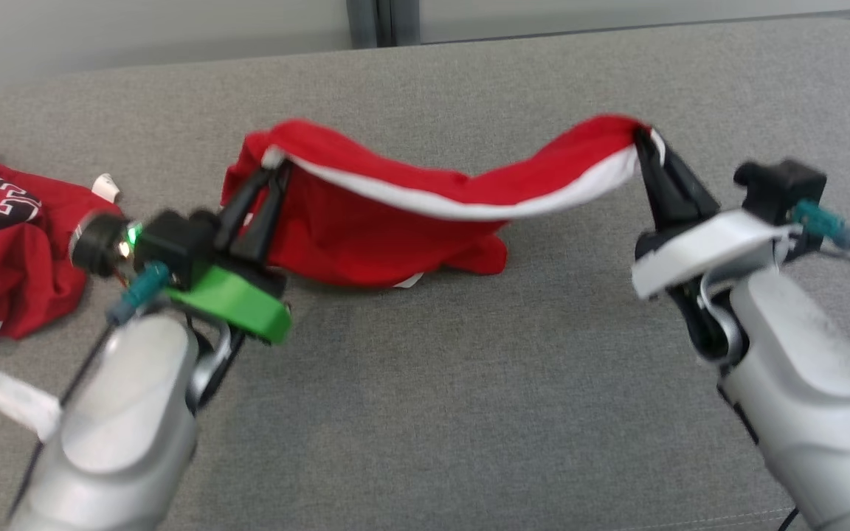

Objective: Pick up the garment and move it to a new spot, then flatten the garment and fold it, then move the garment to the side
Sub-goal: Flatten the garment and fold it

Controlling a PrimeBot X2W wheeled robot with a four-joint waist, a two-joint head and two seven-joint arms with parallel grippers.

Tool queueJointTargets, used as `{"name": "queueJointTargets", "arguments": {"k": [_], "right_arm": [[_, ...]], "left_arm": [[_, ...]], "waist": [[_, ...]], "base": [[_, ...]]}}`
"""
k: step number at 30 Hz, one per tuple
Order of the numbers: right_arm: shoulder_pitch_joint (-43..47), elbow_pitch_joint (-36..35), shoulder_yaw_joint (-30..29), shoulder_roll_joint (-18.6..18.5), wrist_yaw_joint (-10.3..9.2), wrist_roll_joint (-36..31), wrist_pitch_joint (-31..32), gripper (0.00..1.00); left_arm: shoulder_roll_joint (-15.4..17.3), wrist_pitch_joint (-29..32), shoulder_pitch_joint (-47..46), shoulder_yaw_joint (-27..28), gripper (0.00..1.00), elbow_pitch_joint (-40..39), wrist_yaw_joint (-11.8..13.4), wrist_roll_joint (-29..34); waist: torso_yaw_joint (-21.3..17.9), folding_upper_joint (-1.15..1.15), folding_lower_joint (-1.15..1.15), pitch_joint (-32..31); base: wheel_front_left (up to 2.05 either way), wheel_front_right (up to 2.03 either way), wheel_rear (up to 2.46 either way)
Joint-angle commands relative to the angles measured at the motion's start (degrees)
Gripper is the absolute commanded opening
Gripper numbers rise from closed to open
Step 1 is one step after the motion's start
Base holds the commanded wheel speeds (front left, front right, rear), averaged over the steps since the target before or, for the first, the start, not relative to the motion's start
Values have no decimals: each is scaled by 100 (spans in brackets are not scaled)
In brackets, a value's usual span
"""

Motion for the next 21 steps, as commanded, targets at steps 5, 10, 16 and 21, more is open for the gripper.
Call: {"name": "queueJointTargets", "arguments": {"k": [5,10,16,21], "right_arm": [[-1721,461,163,-42,-2,394,53,0],[-3396,1041,3,57,-2,1164,365,0],[-4922,1601,20,-19,-1,1474,492,0],[-5645,1992,135,-118,-1,1490,453,0]], "left_arm": [[274,262,-1908,-312,0,346,-9,-445],[295,501,-3585,-537,0,916,-8,-1019],[69,431,-5133,-817,0,1655,-5,-1443],[-59,219,-5916,-1062,0,2066,-4,-1699]], "waist": [[-294,0,0,742],[-416,0,0,1258],[-465,0,0,1605],[-482,0,0,1718]], "base": [[0,0,0],[0,0,0],[0,0,0],[0,0,0]]}}
